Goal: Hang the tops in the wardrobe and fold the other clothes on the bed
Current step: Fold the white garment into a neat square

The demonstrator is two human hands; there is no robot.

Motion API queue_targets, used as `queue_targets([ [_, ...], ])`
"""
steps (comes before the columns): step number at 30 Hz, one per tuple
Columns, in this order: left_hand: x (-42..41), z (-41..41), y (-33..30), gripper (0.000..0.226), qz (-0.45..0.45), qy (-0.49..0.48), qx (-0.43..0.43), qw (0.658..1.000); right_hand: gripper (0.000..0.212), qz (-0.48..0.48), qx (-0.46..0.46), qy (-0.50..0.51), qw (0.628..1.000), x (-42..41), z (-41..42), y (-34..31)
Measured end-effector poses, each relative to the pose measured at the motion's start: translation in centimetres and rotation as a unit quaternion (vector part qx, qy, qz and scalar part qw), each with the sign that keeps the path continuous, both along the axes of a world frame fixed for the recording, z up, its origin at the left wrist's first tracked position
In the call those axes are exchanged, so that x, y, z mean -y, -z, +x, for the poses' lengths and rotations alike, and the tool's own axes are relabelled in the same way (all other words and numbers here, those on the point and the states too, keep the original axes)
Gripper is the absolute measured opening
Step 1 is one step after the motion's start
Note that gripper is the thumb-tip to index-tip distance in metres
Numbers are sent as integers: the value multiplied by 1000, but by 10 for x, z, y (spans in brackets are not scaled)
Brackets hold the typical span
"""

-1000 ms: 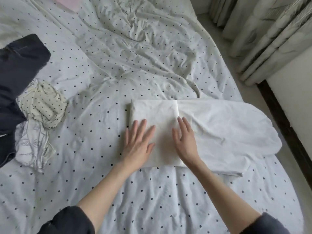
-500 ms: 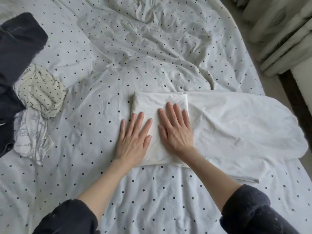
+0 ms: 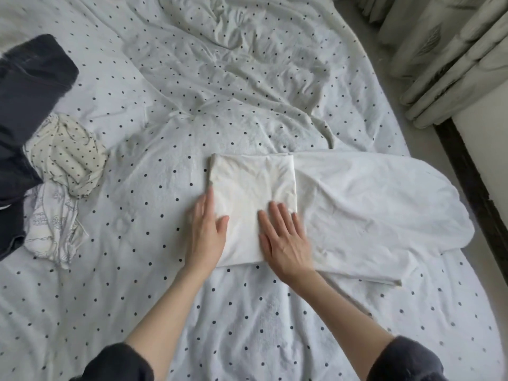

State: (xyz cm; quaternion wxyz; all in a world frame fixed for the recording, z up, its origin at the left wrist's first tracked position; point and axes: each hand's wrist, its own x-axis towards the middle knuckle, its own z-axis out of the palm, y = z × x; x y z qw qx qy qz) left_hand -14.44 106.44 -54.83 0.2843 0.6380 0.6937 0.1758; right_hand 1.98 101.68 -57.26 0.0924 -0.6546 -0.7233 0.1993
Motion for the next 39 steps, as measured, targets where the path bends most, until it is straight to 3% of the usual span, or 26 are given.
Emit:
queue_targets([
  [2,3,-1,-2,50,-47,-109,95,988,42,-10,-15,4,1000,11,2,-3],
  [5,-8,-2,-6,8,-123,-191,199,953,47,-44,-74,22,996,9,9,-9],
  [10,-21,1,-33,26,-122,-186,245,944,53,-146,-227,118,955,-19,18,-26],
  [18,-29,-37,-104,22,-93,-168,238,952,54,-212,-245,71,943,-36,-19,-72],
  [24,-39,-107,-151,18,-19,-241,189,952,42,-228,-316,-25,921,-54,-81,-110],
  [30,-39,-60,-161,15,-7,-130,90,987,42,-256,-320,19,912,-61,-77,-109],
  [32,-37,-35,-158,13,-8,-99,86,991,37,-269,-376,81,883,-63,-57,-110],
  [36,-29,18,-145,14,-26,0,104,994,36,-304,-576,236,722,-63,-1,-117],
  [38,-23,41,-131,20,-63,72,88,991,41,-300,-600,263,693,-63,24,-114],
  [39,-21,48,-121,22,-80,101,74,989,40,-301,-586,268,703,-62,32,-110],
])
